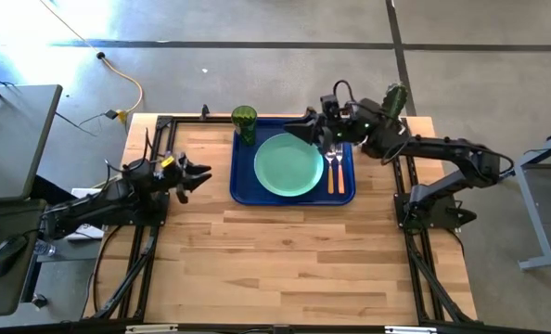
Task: Pick and place plate/cup/fork/spoon on tray
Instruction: Return to Home Position
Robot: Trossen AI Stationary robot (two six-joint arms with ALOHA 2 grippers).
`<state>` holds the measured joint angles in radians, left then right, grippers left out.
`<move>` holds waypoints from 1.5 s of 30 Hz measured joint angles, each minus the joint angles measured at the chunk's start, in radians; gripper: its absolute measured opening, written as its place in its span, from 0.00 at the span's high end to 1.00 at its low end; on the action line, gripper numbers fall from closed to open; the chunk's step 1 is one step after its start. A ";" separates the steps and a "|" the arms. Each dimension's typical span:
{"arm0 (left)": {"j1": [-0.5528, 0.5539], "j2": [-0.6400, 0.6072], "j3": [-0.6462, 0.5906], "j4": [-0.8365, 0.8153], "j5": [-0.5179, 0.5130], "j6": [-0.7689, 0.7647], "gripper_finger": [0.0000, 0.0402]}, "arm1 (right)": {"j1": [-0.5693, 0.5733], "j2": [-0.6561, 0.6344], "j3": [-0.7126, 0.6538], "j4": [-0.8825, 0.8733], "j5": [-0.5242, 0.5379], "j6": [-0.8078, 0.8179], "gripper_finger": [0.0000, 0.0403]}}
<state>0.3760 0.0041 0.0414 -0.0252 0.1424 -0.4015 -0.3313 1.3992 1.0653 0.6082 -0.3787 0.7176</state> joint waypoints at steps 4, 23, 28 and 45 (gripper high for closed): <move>-0.043 0.000 -0.028 0.065 -0.001 -0.042 0.63 | -0.046 -0.052 0.000 -0.042 -0.045 -0.062 0.74; -0.116 0.000 -0.029 0.057 -0.013 -0.033 0.63 | -0.152 -0.586 0.000 -0.748 -0.093 -0.421 0.74; -0.115 0.000 -0.029 0.057 -0.014 0.032 0.63 | -0.114 -0.709 0.000 -0.933 0.024 -0.474 0.74; -0.115 0.000 -0.029 0.057 -0.014 0.046 0.63 | 0.034 -0.764 0.000 -1.256 0.302 -0.539 0.74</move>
<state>0.2607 0.0044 0.0128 0.0322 0.1280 -0.3557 -0.2974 0.6357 1.0653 -0.6475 -0.0766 0.1790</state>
